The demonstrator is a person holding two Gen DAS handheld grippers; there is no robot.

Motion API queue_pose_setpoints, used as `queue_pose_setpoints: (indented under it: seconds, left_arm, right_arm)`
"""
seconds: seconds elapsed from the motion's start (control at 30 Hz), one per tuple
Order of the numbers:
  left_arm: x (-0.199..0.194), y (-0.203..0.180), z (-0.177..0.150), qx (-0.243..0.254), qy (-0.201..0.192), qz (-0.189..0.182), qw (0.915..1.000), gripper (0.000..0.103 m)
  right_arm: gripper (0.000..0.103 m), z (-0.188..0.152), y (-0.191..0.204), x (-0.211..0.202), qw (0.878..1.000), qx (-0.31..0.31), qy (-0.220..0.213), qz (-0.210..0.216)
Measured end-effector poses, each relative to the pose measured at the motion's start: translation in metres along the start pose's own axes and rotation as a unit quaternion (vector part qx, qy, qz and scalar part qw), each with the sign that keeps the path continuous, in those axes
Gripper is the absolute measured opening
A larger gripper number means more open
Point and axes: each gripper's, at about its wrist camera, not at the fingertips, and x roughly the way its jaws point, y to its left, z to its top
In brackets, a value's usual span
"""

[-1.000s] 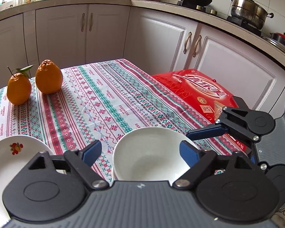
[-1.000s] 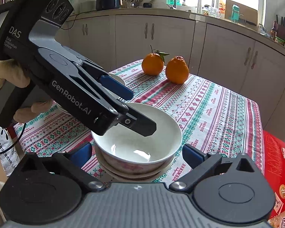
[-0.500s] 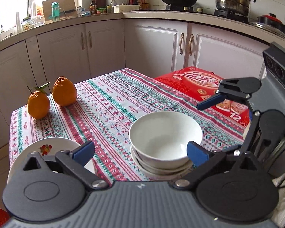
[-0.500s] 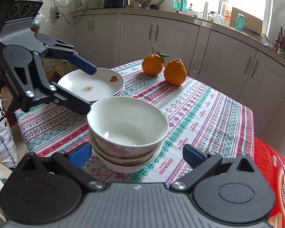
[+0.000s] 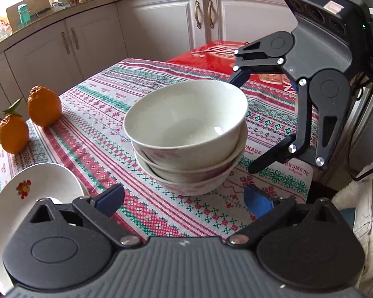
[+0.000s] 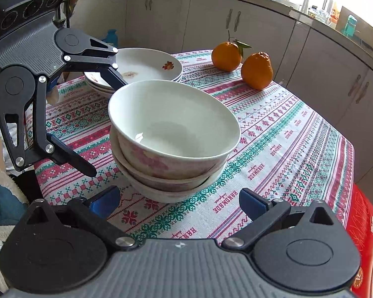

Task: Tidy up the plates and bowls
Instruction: 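Grip the bowl stack rim with the left gripper while the right gripper grips the opposite rim, then lift the bowl stack with both grippers and carry it over the plate stack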

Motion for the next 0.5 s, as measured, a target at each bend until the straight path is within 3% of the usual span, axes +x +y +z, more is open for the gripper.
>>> queue_pose_setpoints:
  seconds: [0.5]
  left_arm:
    - [0.03, 0.021, 0.011, 0.055, 0.031, -0.092, 0.9937, 0.088]
  right_arm:
    - [0.1, 0.02, -0.015, 0.029, 0.992, -0.08, 0.039, 0.087]
